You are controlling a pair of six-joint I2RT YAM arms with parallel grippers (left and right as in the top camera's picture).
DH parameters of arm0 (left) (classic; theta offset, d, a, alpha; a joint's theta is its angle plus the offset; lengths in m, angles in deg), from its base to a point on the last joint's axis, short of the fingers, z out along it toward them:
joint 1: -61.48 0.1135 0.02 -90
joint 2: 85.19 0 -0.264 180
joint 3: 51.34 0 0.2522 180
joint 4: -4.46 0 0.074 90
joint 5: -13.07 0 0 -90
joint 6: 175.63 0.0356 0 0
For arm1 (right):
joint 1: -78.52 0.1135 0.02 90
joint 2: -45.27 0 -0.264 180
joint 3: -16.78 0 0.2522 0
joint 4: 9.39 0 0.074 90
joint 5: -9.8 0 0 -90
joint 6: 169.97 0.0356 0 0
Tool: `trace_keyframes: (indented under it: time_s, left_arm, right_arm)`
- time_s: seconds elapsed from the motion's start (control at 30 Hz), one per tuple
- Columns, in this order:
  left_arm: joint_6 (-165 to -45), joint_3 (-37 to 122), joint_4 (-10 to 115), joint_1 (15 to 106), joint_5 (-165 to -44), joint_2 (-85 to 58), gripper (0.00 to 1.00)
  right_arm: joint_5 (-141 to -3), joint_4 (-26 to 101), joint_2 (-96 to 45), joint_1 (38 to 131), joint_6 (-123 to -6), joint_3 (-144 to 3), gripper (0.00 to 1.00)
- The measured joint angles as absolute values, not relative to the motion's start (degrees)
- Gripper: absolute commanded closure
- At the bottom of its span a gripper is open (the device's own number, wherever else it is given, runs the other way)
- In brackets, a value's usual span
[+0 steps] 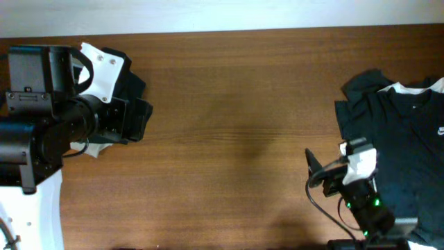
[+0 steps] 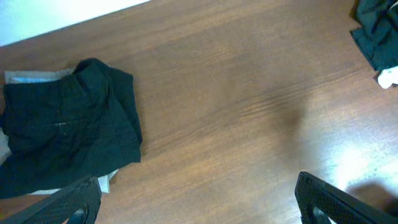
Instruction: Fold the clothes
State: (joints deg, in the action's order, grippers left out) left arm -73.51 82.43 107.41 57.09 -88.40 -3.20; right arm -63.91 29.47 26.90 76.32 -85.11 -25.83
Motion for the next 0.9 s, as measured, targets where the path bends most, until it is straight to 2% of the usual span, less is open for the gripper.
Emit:
trace_keyframes:
  time_s: [0.17, 0.37, 0.9]
  left_arm:
    - [-73.51, 82.41, 107.63, 57.09, -88.40, -3.18, 0.01]
    - [-73.51, 82.41, 107.61, 57.09, -88.40, -3.18, 0.01]
    - [-73.51, 82.41, 107.61, 57.09, -88.40, -3.18, 0.01]
  right_arm:
    - [-63.76, 21.12, 42.42, 75.49, -85.07, -9.50, 0.01]
    - [-63.34, 15.03, 44.37, 75.49, -85.11, -1.28, 0.01]
    - [-63.23, 14.20, 44.28, 75.49, -85.11, -0.60, 0.01]
